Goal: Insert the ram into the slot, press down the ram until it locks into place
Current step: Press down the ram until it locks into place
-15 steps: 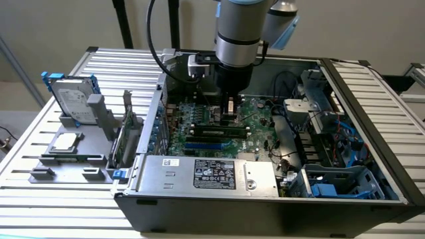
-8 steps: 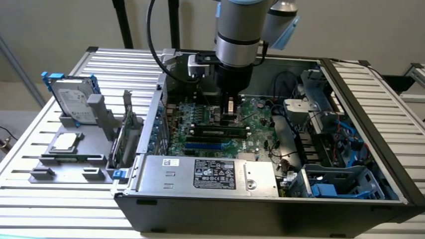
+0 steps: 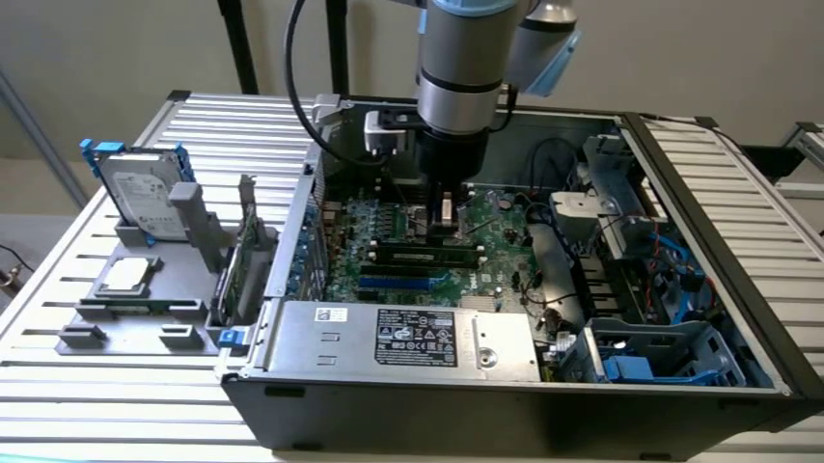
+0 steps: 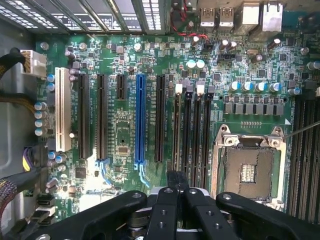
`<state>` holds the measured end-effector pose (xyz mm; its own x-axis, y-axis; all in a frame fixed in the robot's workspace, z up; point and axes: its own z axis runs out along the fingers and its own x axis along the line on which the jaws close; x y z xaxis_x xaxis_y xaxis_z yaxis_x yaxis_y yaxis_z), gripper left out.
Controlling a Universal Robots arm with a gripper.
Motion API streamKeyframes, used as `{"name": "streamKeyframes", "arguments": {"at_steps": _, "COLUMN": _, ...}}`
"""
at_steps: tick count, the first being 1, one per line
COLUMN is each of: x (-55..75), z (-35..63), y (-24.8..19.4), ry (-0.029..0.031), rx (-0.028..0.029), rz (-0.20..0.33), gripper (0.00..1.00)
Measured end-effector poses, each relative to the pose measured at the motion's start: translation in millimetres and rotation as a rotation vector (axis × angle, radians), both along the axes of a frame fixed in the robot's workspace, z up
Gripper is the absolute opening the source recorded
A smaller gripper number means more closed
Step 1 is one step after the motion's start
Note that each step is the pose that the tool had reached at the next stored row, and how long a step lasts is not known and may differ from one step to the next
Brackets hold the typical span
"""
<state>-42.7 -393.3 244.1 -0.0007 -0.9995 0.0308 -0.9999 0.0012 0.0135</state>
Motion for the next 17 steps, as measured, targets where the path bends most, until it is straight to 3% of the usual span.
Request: {"name": "streamKeyframes", "arguments": {"at_steps": 17, "x": -1.4, "z": -17.3, "y": 2.8, "ry": 0.0001, "rx": -0.0100, "rz": 0.000, "gripper": 0.11}}
